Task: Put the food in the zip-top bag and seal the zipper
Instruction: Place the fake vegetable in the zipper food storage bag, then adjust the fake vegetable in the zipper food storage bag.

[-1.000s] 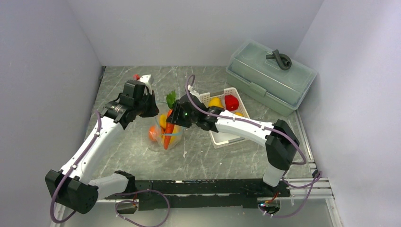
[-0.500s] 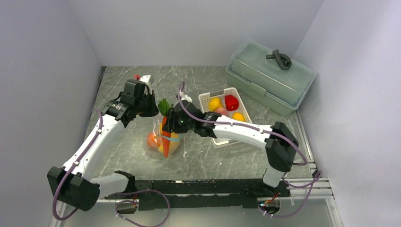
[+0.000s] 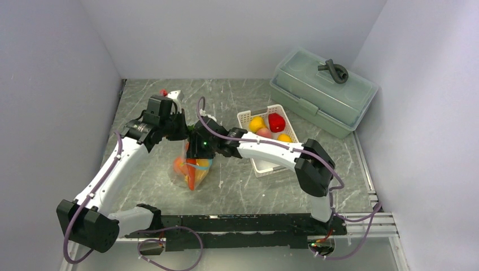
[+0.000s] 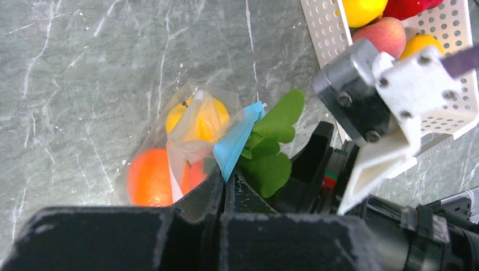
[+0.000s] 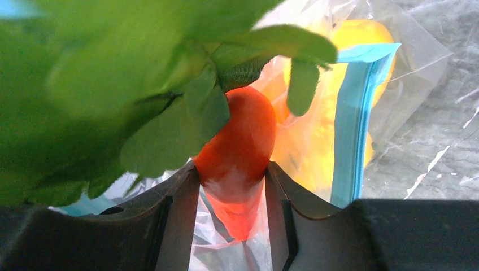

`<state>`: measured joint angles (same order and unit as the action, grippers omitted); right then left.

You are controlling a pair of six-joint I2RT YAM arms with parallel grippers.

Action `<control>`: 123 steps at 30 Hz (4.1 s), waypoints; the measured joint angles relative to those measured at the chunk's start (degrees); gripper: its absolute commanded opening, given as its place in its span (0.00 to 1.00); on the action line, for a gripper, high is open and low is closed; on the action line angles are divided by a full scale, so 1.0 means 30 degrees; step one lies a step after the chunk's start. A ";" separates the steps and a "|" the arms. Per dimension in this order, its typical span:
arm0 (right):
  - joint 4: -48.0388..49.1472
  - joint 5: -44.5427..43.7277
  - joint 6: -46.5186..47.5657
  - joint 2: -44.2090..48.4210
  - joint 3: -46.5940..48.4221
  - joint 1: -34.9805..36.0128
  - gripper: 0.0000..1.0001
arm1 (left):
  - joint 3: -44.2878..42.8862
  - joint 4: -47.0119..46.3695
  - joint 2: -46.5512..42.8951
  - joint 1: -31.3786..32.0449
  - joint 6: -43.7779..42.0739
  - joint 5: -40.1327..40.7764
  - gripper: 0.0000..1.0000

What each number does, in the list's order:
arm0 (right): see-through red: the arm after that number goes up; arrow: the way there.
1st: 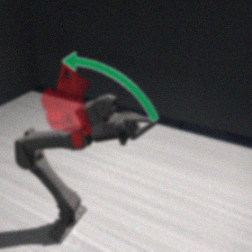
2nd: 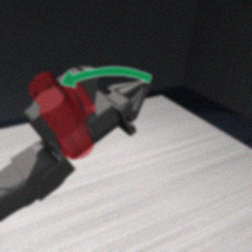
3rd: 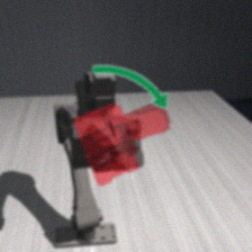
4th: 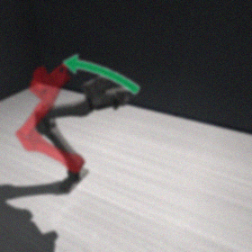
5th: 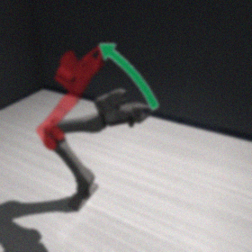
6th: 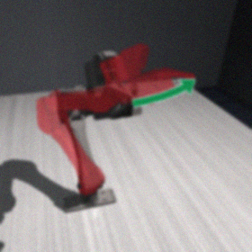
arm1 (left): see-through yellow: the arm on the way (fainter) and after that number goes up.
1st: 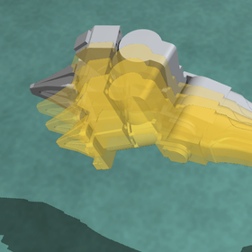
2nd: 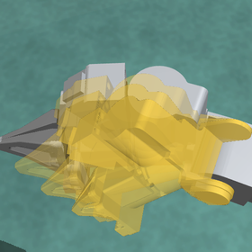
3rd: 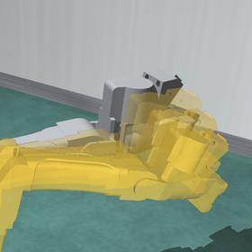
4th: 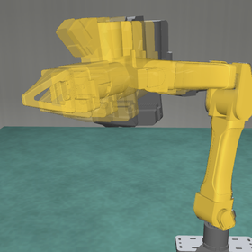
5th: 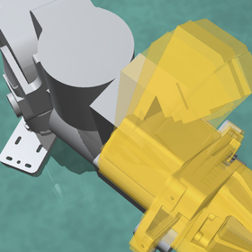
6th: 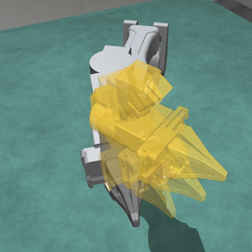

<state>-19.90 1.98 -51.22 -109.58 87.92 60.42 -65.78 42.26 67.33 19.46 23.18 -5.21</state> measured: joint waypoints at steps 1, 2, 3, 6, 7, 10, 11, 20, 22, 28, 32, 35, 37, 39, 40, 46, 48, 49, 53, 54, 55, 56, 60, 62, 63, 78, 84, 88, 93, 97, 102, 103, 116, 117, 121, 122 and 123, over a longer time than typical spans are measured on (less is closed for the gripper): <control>-0.0168 0.0036 -0.0131 -0.0087 0.0102 -0.0095 0.00 | 0.0015 -0.0007 -0.0036 0.0000 0.0000 -0.0087 0.00; -0.0284 0.0073 -0.0291 -0.0146 0.0153 -0.0189 0.00 | 0.0058 -0.0044 -0.0095 0.0000 -0.0007 -0.0204 0.00; -0.0386 0.0153 -0.0466 -0.0197 0.0182 -0.0291 0.00 | 0.0138 -0.0138 -0.0189 0.0000 -0.0015 -0.0350 0.00; -0.0561 0.0408 -0.0954 -0.0328 0.0233 -0.0619 0.00 | 0.0299 -0.0350 -0.0525 0.0000 -0.0044 -0.0699 0.00; -0.0663 0.0466 -0.1115 -0.0444 0.0379 -0.0729 0.00 | 0.0299 -0.0408 -0.0612 0.0000 -0.0066 -0.0845 0.00; -0.0816 0.0539 -0.1661 -0.0831 0.0831 -0.1042 0.00 | 0.0306 -0.0627 -0.0794 -0.0051 -0.0197 -0.1035 0.00; -0.0787 0.0554 -0.1902 -0.0911 0.0874 -0.1151 0.00 | 0.0321 -0.0707 -0.0831 -0.0087 -0.0204 -0.1180 0.00; -0.1399 -0.0015 -0.3643 -0.1231 0.1231 -0.2251 0.00 | 0.0619 -0.1049 -0.1399 -0.0087 -0.0350 -0.2186 0.00; -0.1537 -0.0182 -0.3832 -0.1545 0.1698 -0.2404 0.03 | 0.0619 -0.1188 -0.1413 -0.0087 -0.0350 -0.2346 0.00; -0.1530 -0.0597 -0.4204 -0.2106 0.2288 -0.2667 0.40 | 0.0619 -0.1311 -0.1413 -0.0087 -0.0350 -0.2535 0.00; -0.1566 -0.0736 -0.4255 -0.2091 0.2368 -0.2667 0.57 | 0.0619 -0.1428 -0.1413 -0.0087 -0.0350 -0.2543 0.00; -0.1530 -0.0925 -0.4218 -0.2091 0.2397 -0.2674 0.67 | 0.0619 -0.1464 -0.1413 -0.0087 -0.0350 -0.2543 0.00; -0.1501 -0.0991 -0.4218 -0.2091 0.2397 -0.2667 0.71 | 0.0619 -0.1494 -0.1413 -0.0087 -0.0350 -0.2543 0.00; -0.1479 -0.0984 -0.4124 -0.2084 0.2397 -0.2667 0.73 | 0.0619 -0.1515 -0.1413 -0.0087 -0.0350 -0.2543 0.00; -0.1479 -0.0984 -0.4073 -0.2084 0.2397 -0.2667 0.73 | 0.0619 -0.1515 -0.1413 -0.0087 -0.0342 -0.2543 0.00; -0.1486 -0.0984 -0.3694 -0.1814 0.2397 -0.2667 0.73 | 0.0619 -0.1515 -0.1413 -0.0087 -0.0342 -0.2528 0.00; -0.1625 -0.1129 -0.3395 -0.1574 0.2390 -0.2667 0.73 | 0.0619 -0.1625 -0.1435 -0.0087 -0.0306 -0.2579 0.00; -0.1683 -0.1144 -0.3249 -0.1501 0.2390 -0.2667 0.73 | 0.0619 -0.1683 -0.1479 -0.0080 -0.0306 -0.2601 0.00; -0.2171 -0.1508 -0.2441 -0.0918 0.2280 -0.2688 0.73 | 0.0619 -0.1719 -0.1545 -0.0044 -0.0124 -0.2550 0.00; -0.2310 -0.1617 -0.2273 -0.0780 0.2244 -0.2688 0.73 | 0.0619 -0.1829 -0.1545 -0.0036 -0.0029 -0.2616 0.00; -0.2419 -0.1712 -0.2084 -0.0619 0.2157 -0.2710 0.73 | 0.0619 -0.1865 -0.1603 0.0051 0.0022 -0.2659 0.00; -0.2557 -0.1778 -0.1902 -0.0437 0.2069 -0.2725 0.73 | 0.0619 -0.1858 -0.1639 0.0073 0.0007 -0.2557 0.00; -0.2783 -0.1668 -0.1129 0.0481 0.2025 -0.2696 0.73 | 0.0619 -0.1625 -0.1523 -0.0197 0.0022 -0.2164 0.00; -0.2783 -0.1617 -0.0707 0.0933 0.2025 -0.2667 0.73 | 0.0619 -0.1574 -0.1494 -0.0306 0.0022 -0.2127 0.00; -0.2783 -0.1559 -0.0488 0.1115 0.2025 -0.2659 0.73 | 0.0619 -0.1566 -0.1486 -0.0342 0.0022 -0.2120 0.00; -0.3213 -0.1989 0.1180 0.1566 0.1676 -0.2616 0.13 | 0.0619 -0.1574 -0.1224 -0.0692 0.0029 -0.2178 0.00; -0.3228 -0.1989 0.1239 0.1552 0.1712 -0.2616 0.15 | 0.0619 -0.1574 -0.1224 -0.0714 0.0029 -0.2186 0.00; -0.3184 -0.1945 0.1239 0.1188 0.1945 -0.2616 0.17 | 0.0619 -0.1574 -0.1224 -0.0714 0.0029 -0.2215 0.00; -0.3053 -0.1661 0.1231 0.0146 0.2295 -0.2616 0.17 | 0.0619 -0.1574 -0.1224 -0.0729 0.0029 -0.2324 0.00; -0.2871 -0.1348 0.1158 -0.0736 0.2528 -0.2616 0.17 | 0.0619 -0.1559 -0.1209 -0.0729 0.0029 -0.2331 0.00; -0.2259 -0.0823 0.0925 -0.2047 0.2922 -0.2616 0.18 | 0.0619 -0.1566 -0.1100 -0.0787 0.0022 -0.2441 0.00; -0.2171 -0.0670 0.0860 -0.2310 0.2973 -0.2608 0.18 | 0.0619 -0.1566 -0.1100 -0.0801 0.0022 -0.2528 0.00; -0.2477 -0.0685 0.1122 -0.2579 0.3213 -0.2572 0.23 | 0.0619 -0.1523 -0.1093 -0.0801 0.0022 -0.2521 0.00; -0.2594 -0.0787 0.1260 -0.2397 0.3213 -0.2572 0.23 | 0.0619 -0.1501 -0.1071 -0.0801 0.0029 -0.2441 0.00; -0.3402 -0.1486 0.1960 -0.1239 0.3242 -0.2535 0.24 | 0.0619 -0.1421 -0.0954 -0.0801 0.0029 -0.2215 0.00; -0.3599 -0.1676 0.2149 -0.0903 0.3257 -0.2514 0.25 | 0.0619 -0.1421 -0.0954 -0.0801 0.0029 -0.2157 0.00; -0.3774 -0.1858 0.2331 -0.0590 0.3271 -0.2492 0.26 | 0.0619 -0.1421 -0.0954 -0.0801 0.0029 -0.2127 0.00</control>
<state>-31.22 -3.60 -44.23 -111.35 97.73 52.95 -63.92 38.00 64.47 17.06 23.27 -11.60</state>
